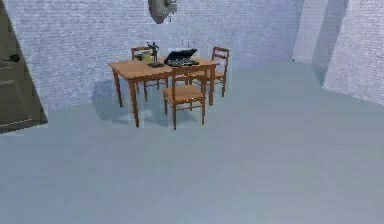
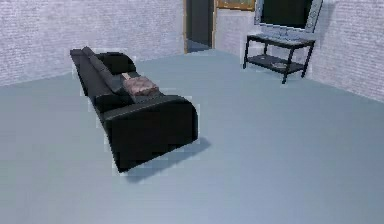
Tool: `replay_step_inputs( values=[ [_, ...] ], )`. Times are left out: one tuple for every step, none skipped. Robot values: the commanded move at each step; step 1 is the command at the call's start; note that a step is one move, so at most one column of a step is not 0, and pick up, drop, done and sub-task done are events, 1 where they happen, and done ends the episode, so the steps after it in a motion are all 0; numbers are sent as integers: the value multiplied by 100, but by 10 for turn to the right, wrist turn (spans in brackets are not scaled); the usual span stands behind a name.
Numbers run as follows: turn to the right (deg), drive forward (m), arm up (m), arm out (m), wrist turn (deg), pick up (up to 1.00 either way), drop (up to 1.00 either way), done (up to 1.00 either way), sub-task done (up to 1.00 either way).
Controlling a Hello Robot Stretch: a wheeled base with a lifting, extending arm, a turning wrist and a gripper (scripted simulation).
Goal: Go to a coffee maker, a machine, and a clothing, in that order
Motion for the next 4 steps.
replay_step_inputs(
  values=[
    [-30, 0, 0, 0, 0, 0, 0, 0, 0],
    [450, 0, 0, 0, 0, 0, 0, 0, 0],
    [450, 0, 0, 0, 0, 0, 0, 0, 0],
    [360, 0, 0, 0, 0, 0, 0, 0, 0]
  ],
)
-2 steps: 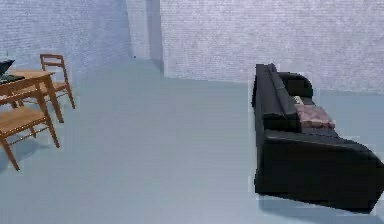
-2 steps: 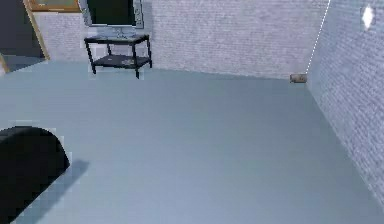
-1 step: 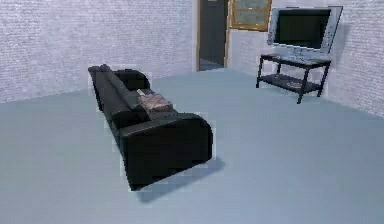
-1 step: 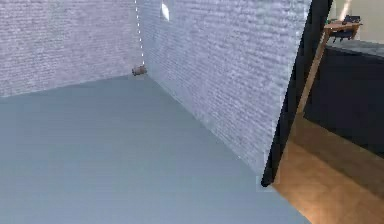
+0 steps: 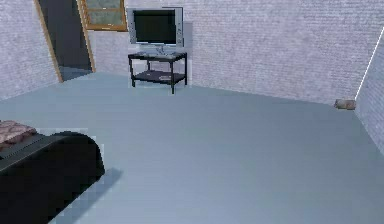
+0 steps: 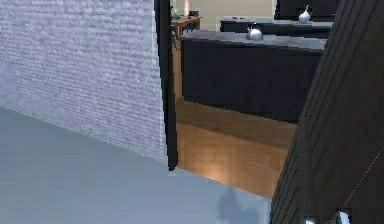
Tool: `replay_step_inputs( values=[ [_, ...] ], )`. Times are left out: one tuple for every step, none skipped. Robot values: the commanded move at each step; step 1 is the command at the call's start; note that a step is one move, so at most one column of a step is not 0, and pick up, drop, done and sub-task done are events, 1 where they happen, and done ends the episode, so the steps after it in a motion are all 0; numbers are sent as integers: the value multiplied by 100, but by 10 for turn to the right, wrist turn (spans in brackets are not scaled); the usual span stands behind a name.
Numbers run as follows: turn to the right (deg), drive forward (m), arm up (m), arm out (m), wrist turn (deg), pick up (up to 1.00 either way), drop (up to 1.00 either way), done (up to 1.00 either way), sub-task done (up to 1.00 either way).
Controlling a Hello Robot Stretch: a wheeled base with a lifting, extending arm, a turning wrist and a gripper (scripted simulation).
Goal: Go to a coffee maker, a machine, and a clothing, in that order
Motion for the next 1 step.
replay_step_inputs(
  values=[
    [0, 15, 0, 0, 0, 0, 0, 0, 0]
  ],
)
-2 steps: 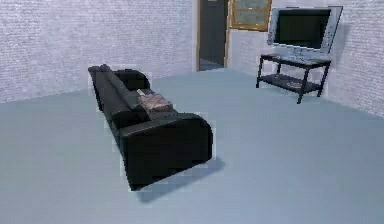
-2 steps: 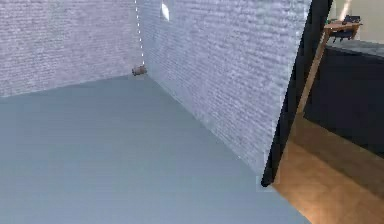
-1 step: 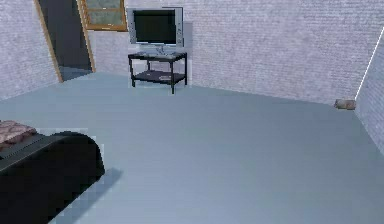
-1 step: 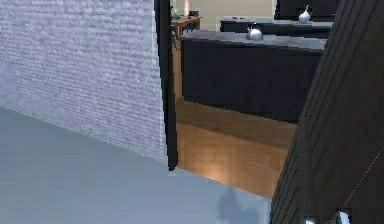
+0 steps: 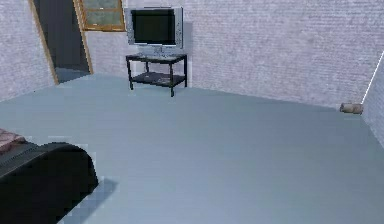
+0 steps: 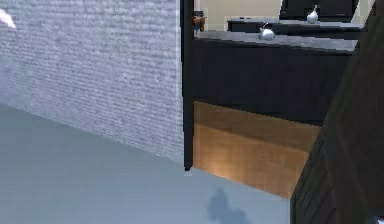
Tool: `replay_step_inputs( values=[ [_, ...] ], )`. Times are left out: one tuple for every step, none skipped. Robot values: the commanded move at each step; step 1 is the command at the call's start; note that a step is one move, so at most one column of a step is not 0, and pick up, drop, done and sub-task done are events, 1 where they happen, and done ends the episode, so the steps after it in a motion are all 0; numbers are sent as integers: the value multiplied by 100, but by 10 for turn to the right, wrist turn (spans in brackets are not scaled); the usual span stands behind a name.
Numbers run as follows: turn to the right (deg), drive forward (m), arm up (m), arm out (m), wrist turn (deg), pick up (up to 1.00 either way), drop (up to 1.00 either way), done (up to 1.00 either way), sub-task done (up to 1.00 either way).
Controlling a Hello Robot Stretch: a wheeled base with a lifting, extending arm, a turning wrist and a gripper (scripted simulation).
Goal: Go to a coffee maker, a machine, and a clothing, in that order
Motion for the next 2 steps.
replay_step_inputs(
  values=[
    [-450, 0, 0, 0, 0, 0, 0, 0, 0],
    [-330, 0, 0, 0, 0, 0, 0, 0, 0]
  ],
)
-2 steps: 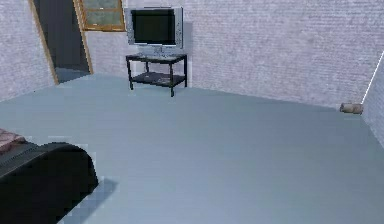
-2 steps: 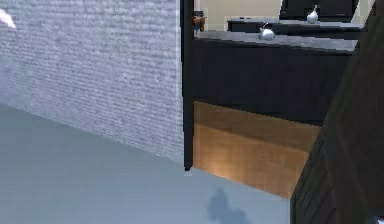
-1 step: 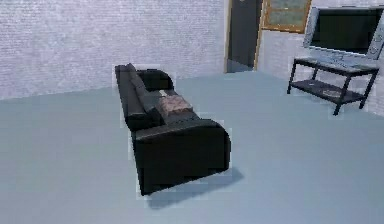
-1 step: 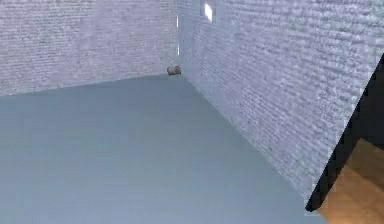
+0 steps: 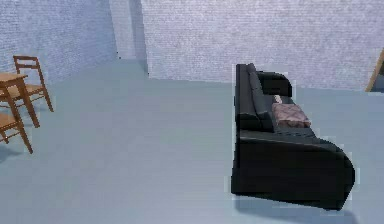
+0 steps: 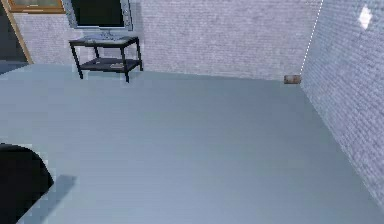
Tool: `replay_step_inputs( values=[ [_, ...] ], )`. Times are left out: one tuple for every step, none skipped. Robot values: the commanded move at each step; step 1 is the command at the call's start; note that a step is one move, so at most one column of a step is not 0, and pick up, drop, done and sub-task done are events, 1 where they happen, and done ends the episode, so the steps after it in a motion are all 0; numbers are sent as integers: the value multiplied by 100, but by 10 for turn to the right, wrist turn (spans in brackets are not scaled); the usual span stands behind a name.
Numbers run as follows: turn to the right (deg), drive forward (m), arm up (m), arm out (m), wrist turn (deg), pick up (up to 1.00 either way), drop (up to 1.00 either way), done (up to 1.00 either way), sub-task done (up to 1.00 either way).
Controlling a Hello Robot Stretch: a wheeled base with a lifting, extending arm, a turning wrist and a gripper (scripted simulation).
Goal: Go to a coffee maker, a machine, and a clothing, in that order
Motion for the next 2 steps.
replay_step_inputs(
  values=[
    [0, 10, 0, 0, 0, 0, 0, 0, 0],
    [-450, 0, 0, 0, 0, 0, 0, 0, 0]
  ],
)
